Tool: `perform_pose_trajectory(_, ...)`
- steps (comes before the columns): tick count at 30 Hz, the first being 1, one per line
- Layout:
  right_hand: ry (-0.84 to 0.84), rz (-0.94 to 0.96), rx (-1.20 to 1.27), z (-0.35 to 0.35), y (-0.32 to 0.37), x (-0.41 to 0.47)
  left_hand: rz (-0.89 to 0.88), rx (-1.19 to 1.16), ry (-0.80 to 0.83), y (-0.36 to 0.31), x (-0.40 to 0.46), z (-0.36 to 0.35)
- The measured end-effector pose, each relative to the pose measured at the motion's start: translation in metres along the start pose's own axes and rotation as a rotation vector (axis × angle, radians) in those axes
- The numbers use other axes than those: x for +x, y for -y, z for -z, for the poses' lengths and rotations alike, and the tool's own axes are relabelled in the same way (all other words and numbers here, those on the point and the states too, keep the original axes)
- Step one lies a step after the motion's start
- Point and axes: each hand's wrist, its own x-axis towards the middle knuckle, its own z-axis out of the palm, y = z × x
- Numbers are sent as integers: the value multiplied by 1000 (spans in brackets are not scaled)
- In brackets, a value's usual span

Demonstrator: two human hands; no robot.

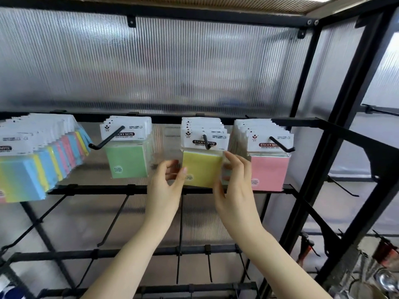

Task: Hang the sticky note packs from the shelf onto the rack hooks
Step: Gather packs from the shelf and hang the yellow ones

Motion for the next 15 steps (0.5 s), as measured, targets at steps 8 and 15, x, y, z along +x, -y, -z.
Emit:
perform_pose_trajectory(8, 222, -400, 6, -8, -19, -50, 95, 206, 196, 29, -39, 41)
perform_pose_trajectory(15, 342, -256, -71, -51, 22, -64, 129, 348, 361, 54, -53, 108)
